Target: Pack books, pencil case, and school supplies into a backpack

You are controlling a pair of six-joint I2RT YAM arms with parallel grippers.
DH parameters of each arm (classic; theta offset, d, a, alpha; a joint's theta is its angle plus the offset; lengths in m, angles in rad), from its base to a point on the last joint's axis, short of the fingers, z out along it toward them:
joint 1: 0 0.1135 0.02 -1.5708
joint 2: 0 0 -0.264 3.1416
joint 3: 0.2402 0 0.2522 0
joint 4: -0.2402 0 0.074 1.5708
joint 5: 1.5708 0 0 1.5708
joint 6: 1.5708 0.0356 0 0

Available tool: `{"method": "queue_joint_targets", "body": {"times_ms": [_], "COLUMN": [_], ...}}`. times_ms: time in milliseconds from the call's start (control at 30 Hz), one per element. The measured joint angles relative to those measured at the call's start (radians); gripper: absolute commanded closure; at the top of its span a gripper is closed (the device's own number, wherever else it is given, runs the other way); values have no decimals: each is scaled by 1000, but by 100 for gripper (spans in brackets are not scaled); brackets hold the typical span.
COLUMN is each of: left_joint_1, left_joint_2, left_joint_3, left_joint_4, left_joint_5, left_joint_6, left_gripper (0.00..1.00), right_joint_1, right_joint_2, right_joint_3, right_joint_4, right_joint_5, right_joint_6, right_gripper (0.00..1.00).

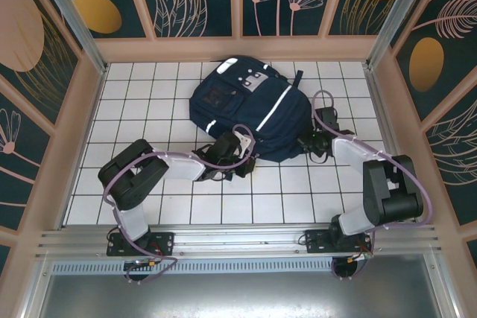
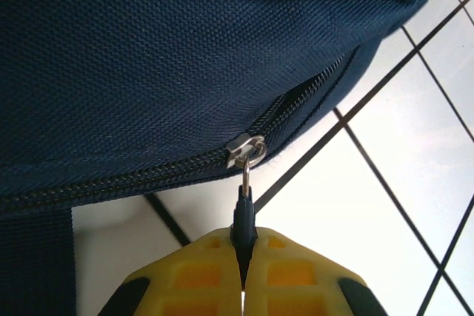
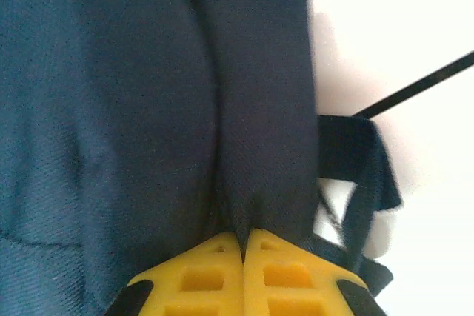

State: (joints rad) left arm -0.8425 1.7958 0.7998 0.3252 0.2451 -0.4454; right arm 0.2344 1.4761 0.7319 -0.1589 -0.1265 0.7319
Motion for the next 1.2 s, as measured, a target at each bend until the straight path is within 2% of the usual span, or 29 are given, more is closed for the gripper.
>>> {"method": "queue_joint_targets", "body": {"times_ms": [300,333,400,500,567,700,867,1033,1200], "left_joint_1": [22,27,44,79,98,105,112,124,124], "left_joint_2": [-241,-276,-349,-444,-475,-481,-481,-491,-500], "left_joint_3": [-161,-187,-239,-301,-320,-329,-347,-371,-383], "left_joint_4": [-110,-121,-135,-152,-154,-148,-137,-119,-105], "left_joint_5": [-157,-174,-203,-219,-221,-220,-212,-201,-201], "left_joint_6": [-28,-35,-51,-72,-81,-90,-101,-109,-117], "left_gripper": [100,100,100,100,100,100,100,100,100], "right_joint_1": [324,356,409,443,445,444,422,267,141], "right_joint_2": [62,82,131,174,172,140,98,41,109], "right_joint_3": [13,31,82,147,166,179,194,251,400], "right_joint_4": [89,94,89,80,74,35,3,-7,-37], "right_joint_5": [-39,-51,-75,-123,-149,-189,-244,-338,-275], "right_joint_6": [149,160,166,153,125,22,-81,-171,-174], "right_gripper": [99,91,67,44,35,25,19,18,25]}}
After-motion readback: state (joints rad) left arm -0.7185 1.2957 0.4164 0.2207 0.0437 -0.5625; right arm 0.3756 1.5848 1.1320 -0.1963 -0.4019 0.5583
